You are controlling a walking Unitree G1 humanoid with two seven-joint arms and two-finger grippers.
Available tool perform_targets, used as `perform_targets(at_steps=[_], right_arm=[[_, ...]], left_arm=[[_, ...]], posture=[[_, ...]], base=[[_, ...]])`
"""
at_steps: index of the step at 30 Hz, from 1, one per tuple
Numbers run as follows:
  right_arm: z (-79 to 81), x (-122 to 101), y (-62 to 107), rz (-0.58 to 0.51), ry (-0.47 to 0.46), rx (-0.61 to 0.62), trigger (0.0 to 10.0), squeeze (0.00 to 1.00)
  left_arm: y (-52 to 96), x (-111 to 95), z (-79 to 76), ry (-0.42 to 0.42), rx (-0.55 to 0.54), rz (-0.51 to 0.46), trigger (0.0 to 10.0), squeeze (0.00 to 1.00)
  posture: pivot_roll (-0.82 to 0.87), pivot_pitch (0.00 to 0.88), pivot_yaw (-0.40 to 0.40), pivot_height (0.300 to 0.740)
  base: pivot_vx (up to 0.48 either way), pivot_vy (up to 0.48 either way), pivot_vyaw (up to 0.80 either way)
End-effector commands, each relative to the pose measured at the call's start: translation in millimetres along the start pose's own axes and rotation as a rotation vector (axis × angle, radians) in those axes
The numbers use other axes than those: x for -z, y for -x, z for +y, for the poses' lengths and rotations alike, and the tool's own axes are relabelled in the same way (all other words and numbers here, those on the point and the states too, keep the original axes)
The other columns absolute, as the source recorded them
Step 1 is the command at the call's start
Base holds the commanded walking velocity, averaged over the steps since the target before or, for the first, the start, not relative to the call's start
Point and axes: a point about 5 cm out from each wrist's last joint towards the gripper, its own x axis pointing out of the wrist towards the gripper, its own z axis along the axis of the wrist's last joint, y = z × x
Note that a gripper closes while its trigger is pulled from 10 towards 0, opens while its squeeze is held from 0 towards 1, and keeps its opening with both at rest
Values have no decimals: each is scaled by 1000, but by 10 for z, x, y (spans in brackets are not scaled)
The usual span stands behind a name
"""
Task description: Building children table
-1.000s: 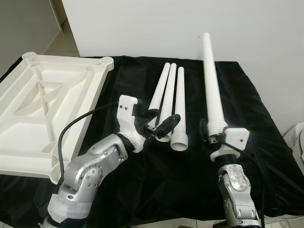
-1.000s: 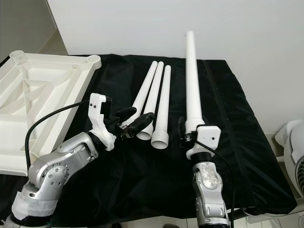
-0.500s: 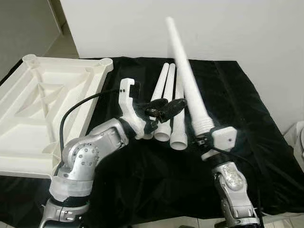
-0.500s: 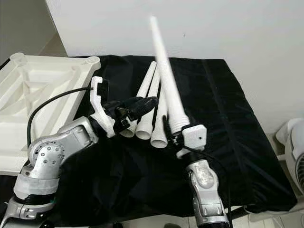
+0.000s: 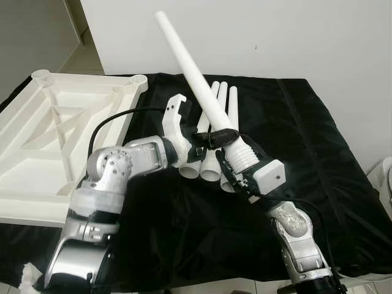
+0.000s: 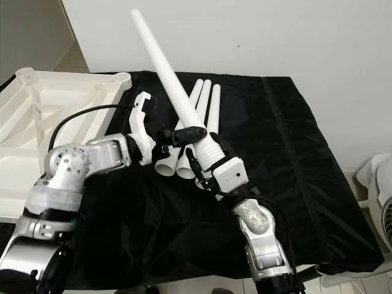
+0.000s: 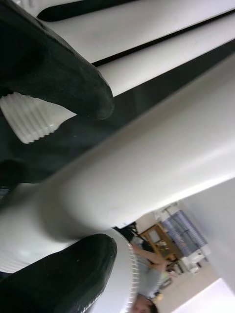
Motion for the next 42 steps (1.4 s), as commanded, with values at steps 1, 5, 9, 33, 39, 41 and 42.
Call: perform_targets(at_steps=[1,5,9,33,39,41,42], right_arm=[[23,-33,-30,-31,22,-23,10000,0],[49,-21,9,-29,57,-52,10000,0],[61,10,90,-19,85,-61,10000,0],[61,44,331,-51,278,-202,10000,0],[70,54,321,-50,274,-199,10000,0],[68,59,318,-51,275,-196,10000,0],[54,60,316,-51,279,-188,10000,0]], left_arm=[[-6,-21,20,22,-8,2,10000,0],[-6,-135,98,100,-40,-31,10000,0],[17,-245,176,204,-54,-62,10000,0],[138,-670,530,511,-155,-191,0,0],[148,-708,535,525,-147,-211,0,0],[149,-731,537,529,-147,-221,0,0],[147,-741,532,531,-142,-224,0,0]], posture=[[-37,0,70,740],[-36,3,70,740],[-35,8,76,740],[-30,31,97,740],[-29,26,96,740],[-29,25,96,740],[-32,25,98,740]], base=[[0,0,0],[0,0,0],[0,0,0],[0,0,0],[0,0,0],[0,0,0],[0,0,0]])
